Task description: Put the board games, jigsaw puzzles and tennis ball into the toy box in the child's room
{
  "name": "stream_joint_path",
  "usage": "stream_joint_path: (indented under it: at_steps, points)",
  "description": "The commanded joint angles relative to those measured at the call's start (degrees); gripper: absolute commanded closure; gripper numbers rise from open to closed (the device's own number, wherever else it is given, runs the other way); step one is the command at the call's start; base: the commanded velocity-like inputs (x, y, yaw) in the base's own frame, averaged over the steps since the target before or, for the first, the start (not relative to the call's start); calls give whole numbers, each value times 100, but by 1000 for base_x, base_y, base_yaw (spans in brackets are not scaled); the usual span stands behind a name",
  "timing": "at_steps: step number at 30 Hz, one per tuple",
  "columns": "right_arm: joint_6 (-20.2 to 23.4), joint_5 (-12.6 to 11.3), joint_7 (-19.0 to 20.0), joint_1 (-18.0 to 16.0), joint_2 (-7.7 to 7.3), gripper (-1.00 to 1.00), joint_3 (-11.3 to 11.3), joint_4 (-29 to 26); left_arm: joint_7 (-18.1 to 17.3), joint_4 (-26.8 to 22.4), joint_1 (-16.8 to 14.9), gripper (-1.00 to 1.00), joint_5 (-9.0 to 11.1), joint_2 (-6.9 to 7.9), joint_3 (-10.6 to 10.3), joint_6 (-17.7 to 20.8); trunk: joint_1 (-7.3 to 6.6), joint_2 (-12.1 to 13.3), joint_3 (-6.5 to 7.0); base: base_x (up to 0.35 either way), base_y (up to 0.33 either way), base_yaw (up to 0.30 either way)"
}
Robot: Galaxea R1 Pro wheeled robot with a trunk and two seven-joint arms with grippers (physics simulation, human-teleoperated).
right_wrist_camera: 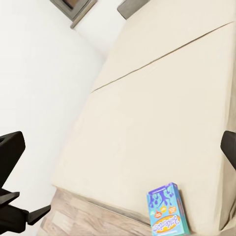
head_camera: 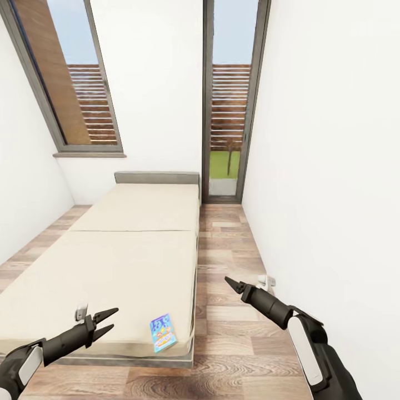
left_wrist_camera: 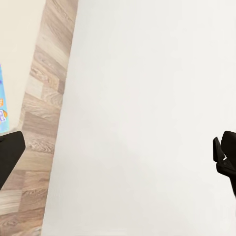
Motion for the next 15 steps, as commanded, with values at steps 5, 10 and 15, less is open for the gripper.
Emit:
stream_joint_path:
  at_steps: [5,10,15]
  points:
    - [86,-27,6,-2,9,-100,-16,-1,-11,2,-4,-100,10,3,9,92,111,-207,-97,0,0,0]
    - [169,-25,4,-4,24,-100,-16,-1,-13,2,-4,-100,9,10,9,117,221,-408,-187,0,0,0]
    - [187,-25,4,-4,26,-100,-16,-1,-9,2,-4,-100,4,8,9,125,331,-608,-277,0,0,0]
